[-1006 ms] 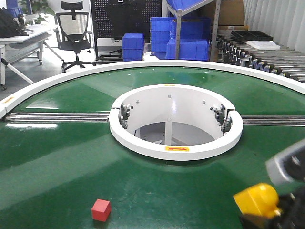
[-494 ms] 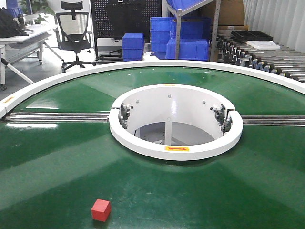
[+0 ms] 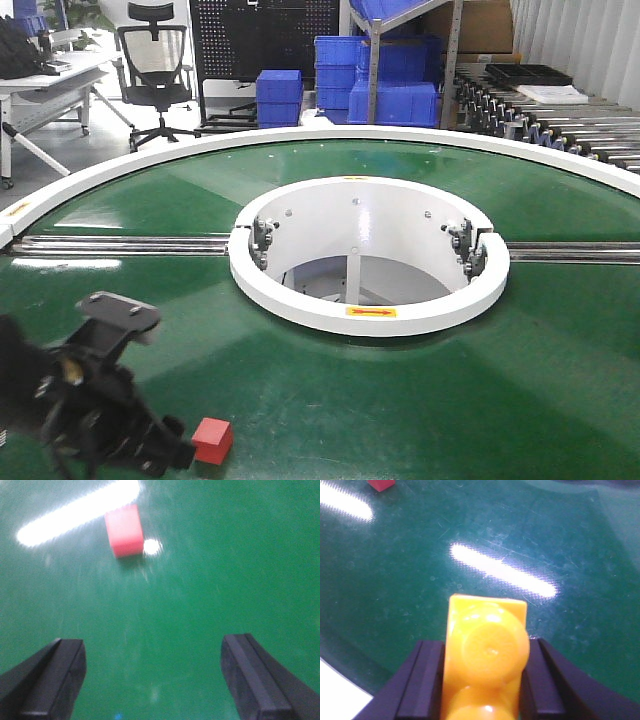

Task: Pick red and yellow blocks into blue bin
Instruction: 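Lower the left gripper onto the red cube and close it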

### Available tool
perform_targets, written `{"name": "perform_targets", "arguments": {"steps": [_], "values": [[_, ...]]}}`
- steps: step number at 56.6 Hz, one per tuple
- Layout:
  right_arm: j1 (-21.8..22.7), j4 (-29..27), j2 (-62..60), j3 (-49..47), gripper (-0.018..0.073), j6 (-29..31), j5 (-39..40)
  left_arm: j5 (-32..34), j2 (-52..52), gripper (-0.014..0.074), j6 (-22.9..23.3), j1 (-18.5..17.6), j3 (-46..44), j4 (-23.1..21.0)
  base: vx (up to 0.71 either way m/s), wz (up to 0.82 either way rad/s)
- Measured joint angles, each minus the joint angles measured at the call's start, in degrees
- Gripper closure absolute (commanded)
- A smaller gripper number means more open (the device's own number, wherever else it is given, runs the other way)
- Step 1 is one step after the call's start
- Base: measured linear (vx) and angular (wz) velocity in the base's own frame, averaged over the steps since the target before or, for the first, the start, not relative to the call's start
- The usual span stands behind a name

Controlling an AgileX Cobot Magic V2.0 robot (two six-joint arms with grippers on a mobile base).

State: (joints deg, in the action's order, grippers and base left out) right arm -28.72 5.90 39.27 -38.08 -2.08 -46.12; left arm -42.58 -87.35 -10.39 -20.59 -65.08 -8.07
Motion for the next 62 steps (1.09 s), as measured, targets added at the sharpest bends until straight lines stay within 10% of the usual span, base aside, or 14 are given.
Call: {"name": "perform_targets", "arguments": {"steps": [33, 62], "values": [[0.0, 0.0, 0.0, 0.0, 0.0349, 0.0, -0.3, -10.8, -31.7, -0.006, 8.3, 0.0, -30.3, 7.3, 0.0, 0.0], [0.0, 0.0, 0.0, 0.0, 0.0349, 0.0, -0.4, -11.3, -37.9, 0.0094, 11.8, 0.0, -34.0, 7.3, 0.0, 0.0]]}}
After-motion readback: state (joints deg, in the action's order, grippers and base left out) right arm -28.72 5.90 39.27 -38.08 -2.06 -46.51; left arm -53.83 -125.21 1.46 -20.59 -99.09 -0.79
